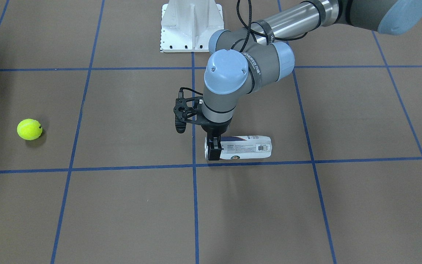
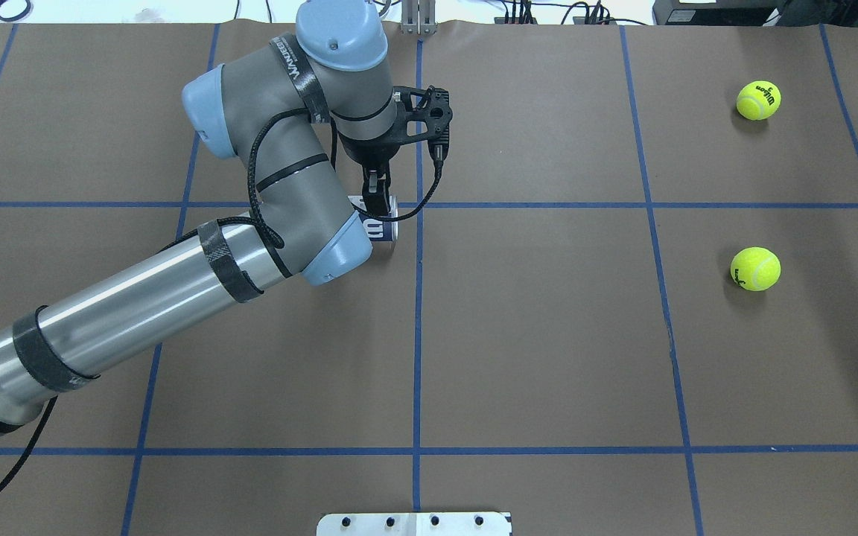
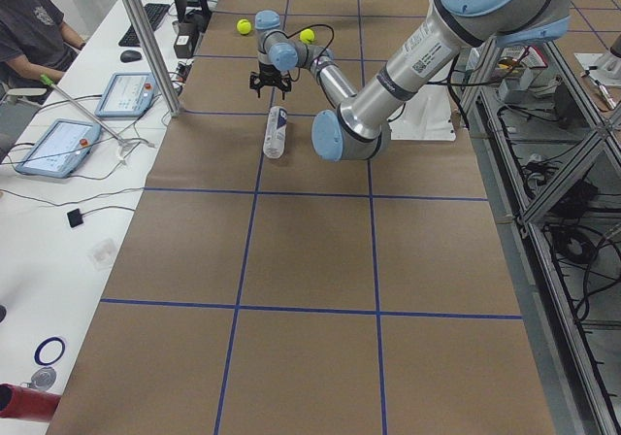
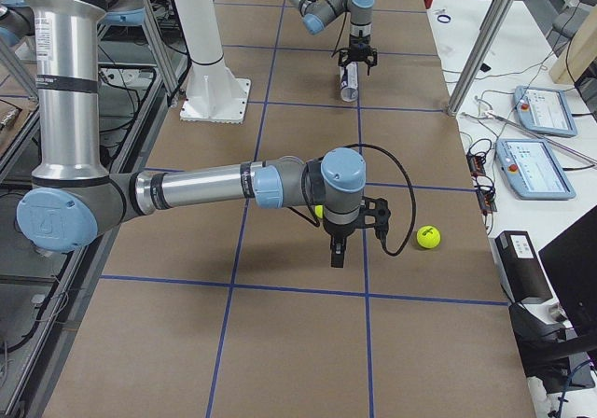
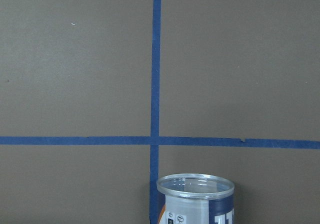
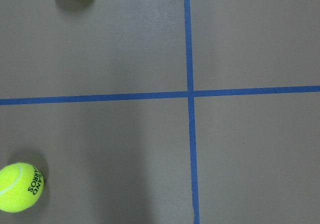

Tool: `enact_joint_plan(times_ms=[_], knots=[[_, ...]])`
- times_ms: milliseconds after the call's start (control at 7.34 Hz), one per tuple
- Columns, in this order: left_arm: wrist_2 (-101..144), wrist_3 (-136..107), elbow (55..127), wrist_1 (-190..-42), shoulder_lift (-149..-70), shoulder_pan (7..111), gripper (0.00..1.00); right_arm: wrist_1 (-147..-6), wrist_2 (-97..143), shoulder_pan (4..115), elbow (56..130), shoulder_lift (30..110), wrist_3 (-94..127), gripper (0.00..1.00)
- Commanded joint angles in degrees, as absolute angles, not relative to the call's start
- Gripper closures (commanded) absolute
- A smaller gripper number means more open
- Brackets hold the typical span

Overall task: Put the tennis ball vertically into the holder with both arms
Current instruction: 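Lift the tube with the left gripper and tilt it upright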

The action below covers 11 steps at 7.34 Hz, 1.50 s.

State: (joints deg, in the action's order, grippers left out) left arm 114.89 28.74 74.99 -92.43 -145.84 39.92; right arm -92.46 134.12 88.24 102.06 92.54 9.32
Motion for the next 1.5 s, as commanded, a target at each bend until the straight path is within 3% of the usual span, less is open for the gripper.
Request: enact_joint_plan(times_ms=[0, 1362], knots=[[110.8, 28.7, 74.8, -90.3, -146.6, 37.5, 0.01, -92.5, 134.2, 88.2, 102.0, 92.6, 9.4, 0.01], [106.3, 25.9, 71.3, -95.5, -146.3, 34.5, 0.01, -92.5, 134.2, 88.2, 101.9, 92.7, 9.4, 0.01]])
